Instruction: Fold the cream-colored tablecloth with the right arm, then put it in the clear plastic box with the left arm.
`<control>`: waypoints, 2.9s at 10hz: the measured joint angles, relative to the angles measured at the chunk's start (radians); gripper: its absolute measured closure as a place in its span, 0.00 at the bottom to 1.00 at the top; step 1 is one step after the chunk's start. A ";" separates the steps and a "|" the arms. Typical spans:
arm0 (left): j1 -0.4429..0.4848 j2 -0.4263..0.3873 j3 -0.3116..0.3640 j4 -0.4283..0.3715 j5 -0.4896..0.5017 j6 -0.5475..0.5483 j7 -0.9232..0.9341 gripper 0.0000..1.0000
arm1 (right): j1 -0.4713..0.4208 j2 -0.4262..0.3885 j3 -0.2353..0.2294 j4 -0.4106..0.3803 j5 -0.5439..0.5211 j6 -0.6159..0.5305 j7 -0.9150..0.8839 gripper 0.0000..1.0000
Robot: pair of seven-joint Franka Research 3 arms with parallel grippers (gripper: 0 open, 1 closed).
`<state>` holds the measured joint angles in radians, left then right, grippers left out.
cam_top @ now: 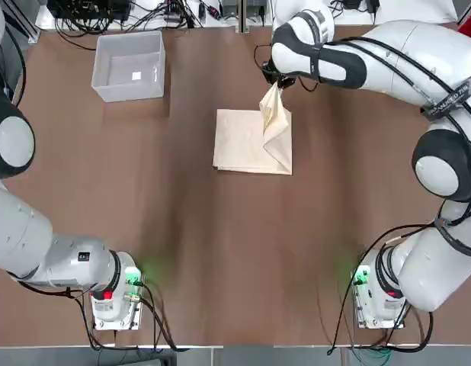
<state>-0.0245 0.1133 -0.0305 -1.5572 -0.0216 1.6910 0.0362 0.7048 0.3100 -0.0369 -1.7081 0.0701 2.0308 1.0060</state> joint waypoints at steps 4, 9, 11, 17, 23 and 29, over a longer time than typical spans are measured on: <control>0.000 0.002 0.000 -0.003 0.000 -0.001 0.000 0.00 | 0.026 0.038 0.000 0.024 -0.009 0.003 0.007 0.96; 0.000 0.003 0.000 -0.003 0.000 -0.001 -0.001 0.00 | 0.074 0.081 0.000 0.034 -0.015 0.008 0.011 0.96; 0.000 0.004 0.000 -0.003 0.000 -0.001 -0.001 0.00 | 0.087 0.120 0.000 0.082 -0.015 0.008 0.021 0.96; -0.013 0.004 0.001 -0.002 0.000 0.013 -0.001 0.00 | 0.097 0.190 0.000 0.123 -0.027 0.016 0.036 0.96; -0.017 -0.046 0.011 0.001 0.000 0.013 -0.001 0.00 | 0.100 0.196 0.000 0.129 -0.031 0.017 0.043 0.78; -0.016 -0.047 0.013 -0.023 0.000 0.005 -0.001 0.00 | 0.100 0.200 -0.005 0.139 -0.031 0.017 0.044 0.58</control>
<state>-0.0409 0.0658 -0.0172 -1.5798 -0.0217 1.6963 0.0350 0.8044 0.5103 -0.0416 -1.5694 0.0391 2.0477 1.0499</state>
